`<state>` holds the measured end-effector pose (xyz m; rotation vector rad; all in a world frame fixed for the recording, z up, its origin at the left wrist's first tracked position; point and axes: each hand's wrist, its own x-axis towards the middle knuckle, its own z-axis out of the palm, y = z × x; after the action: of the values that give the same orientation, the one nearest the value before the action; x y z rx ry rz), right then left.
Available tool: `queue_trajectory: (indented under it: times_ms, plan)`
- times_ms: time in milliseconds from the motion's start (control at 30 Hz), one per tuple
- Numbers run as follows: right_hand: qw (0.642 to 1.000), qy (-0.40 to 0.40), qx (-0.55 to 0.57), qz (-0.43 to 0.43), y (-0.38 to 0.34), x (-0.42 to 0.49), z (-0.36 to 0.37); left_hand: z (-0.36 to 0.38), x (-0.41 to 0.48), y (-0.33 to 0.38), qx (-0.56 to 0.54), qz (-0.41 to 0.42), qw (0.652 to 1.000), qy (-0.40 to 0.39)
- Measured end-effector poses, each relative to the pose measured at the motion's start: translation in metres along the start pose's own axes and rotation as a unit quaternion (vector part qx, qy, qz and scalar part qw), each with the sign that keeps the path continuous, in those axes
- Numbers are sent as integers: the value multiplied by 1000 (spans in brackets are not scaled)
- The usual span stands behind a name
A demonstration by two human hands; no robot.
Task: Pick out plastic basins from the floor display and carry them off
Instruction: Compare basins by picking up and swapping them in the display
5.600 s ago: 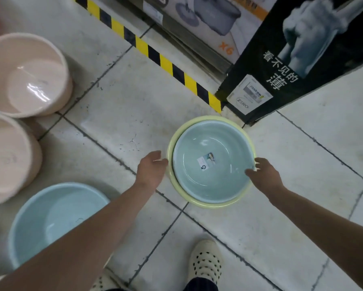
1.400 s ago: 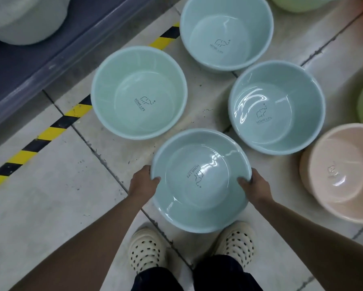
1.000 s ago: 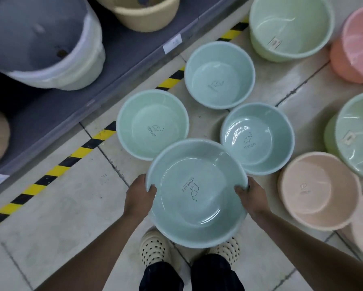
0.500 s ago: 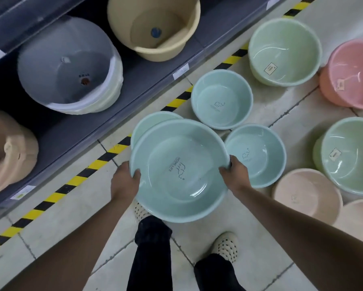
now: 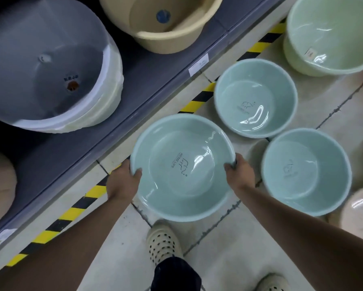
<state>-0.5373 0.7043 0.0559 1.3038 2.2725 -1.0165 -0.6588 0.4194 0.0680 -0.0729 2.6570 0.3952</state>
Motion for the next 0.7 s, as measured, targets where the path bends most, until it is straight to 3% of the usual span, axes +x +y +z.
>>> queue_trajectory:
  times_ms: [500,700]
  plan:
    - [995,-19,94,7,54,31,74,73,61,-12,-81,-4,996,-34]
    - [990,-42,126,40,50,25,49,58,55,-3,-92,-13,988,-121]
